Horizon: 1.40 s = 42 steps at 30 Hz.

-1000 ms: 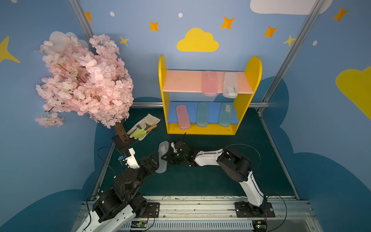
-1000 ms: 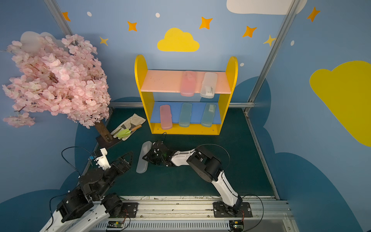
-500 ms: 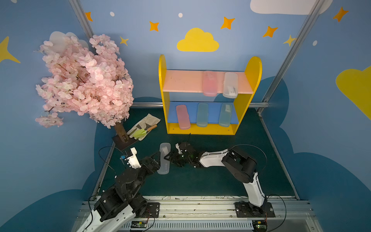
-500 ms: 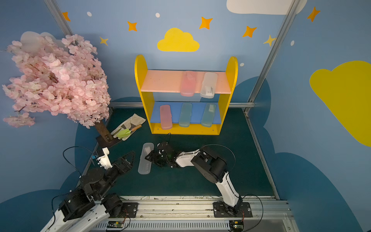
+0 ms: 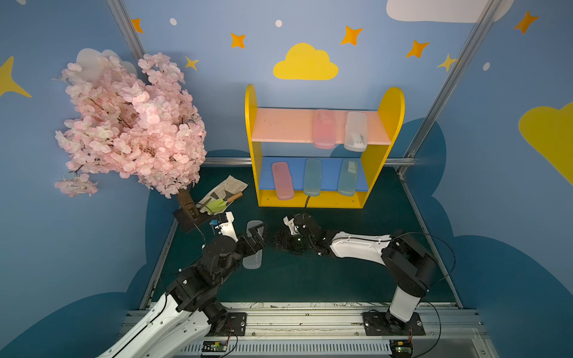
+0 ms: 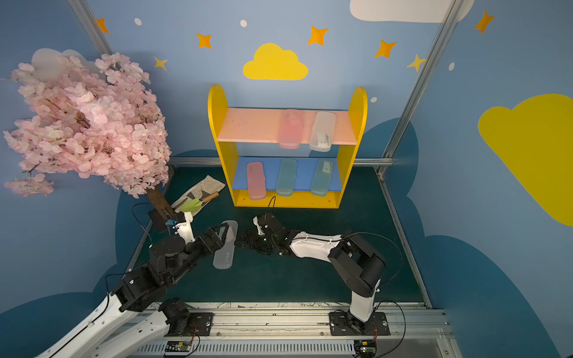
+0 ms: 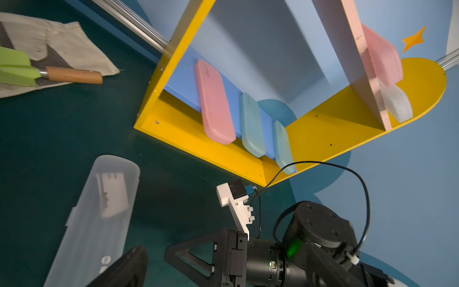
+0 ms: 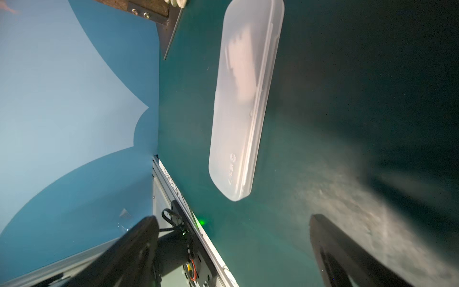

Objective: Remove the pencil cases from the shelf
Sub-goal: Place the pencil case at the center of the board, then pick up the pencil case from the shelf.

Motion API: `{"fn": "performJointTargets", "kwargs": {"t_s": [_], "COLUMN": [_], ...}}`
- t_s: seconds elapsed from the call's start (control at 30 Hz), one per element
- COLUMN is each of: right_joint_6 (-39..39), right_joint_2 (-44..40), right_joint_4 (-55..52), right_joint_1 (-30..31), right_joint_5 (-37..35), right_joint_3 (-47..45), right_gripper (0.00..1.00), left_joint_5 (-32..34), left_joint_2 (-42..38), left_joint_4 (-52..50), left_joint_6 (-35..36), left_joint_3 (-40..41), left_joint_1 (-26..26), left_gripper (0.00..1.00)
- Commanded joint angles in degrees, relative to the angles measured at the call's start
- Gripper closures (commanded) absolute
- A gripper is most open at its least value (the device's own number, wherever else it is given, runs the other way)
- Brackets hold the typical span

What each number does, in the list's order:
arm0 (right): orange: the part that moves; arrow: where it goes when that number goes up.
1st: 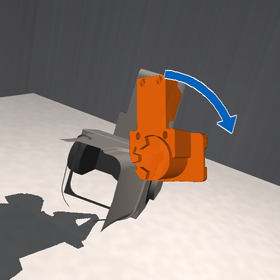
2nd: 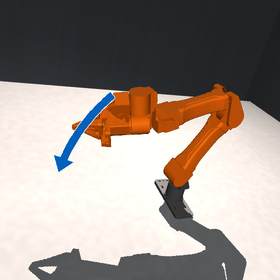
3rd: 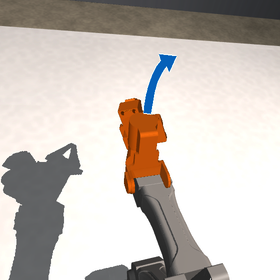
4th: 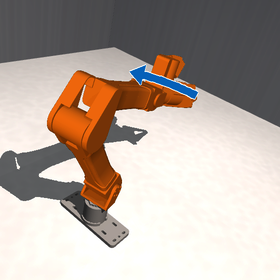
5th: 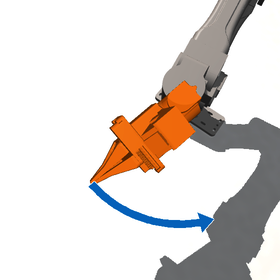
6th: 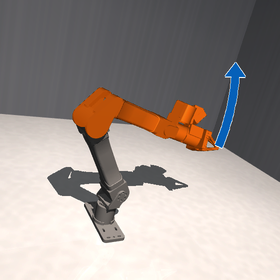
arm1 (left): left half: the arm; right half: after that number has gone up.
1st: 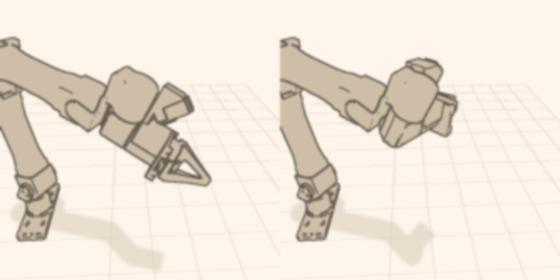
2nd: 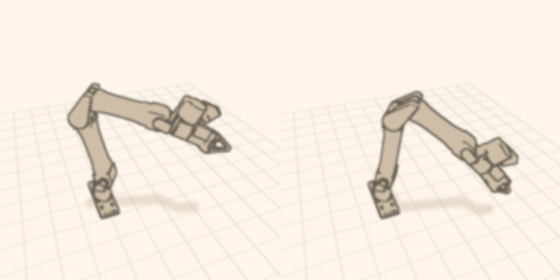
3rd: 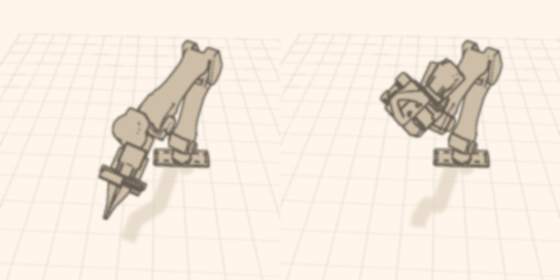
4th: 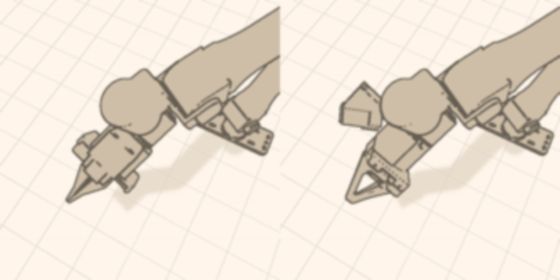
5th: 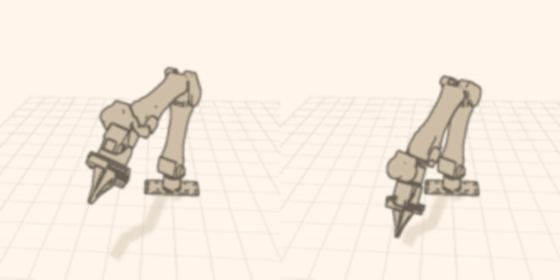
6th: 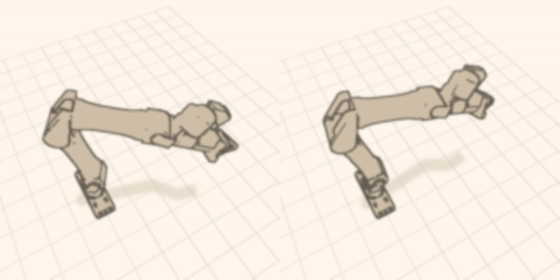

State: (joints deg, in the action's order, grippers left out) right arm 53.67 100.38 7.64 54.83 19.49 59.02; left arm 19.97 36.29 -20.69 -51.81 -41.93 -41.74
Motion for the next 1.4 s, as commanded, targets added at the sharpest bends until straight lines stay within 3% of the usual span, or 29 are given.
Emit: {"fn": "performJointTargets", "kwargs": {"t_s": [0.0, 0.17, 0.37, 0.63, 0.97, 1.37], "right_joint_6": [-9.7, -16.0, -17.1, -20.8, -24.4, -24.7], "right_joint_2": [-6.3, -15.6, -26.9, -42.0, -53.2, -63.2], "right_joint_4": [-10.9, -18.0, -21.8, -18.0, -18.2, -19.2], "right_joint_1": [-0.3, -0.6, -1.4, -1.6, -2.2, -2.9], "right_joint_5": [-2.3, -9.2, -19.8, -33.4, -37.8, -41.0], "right_joint_3": [1.0, -0.5, -5.1, -15.0, -19.3, -23.6], "right_gripper": [0.01, 0.02, 0.01, 0.01, 0.01, 0.01], "left_joint_5": [-4.7, -7.7, -15.7, -25.5, -24.0, -19.9], "left_joint_2": [4.5, 10.8, 20.1, 34.8, 48.0, 60.2], "left_joint_4": [6.5, 10.7, 15.1, 19.6, 23.7, 27.0], "left_joint_6": [0.5, 0.0, -3.0, -11.1, -16.9, -22.0], "left_joint_3": [-4.3, -10.1, -17.8, -31.4, -42.8, -53.7], "left_joint_1": [0.3, 1.0, 4.0, 7.1, 7.1, 7.1], "left_gripper": [0.00, 0.00, 0.00, 0.00, 0.00, 0.11]}}
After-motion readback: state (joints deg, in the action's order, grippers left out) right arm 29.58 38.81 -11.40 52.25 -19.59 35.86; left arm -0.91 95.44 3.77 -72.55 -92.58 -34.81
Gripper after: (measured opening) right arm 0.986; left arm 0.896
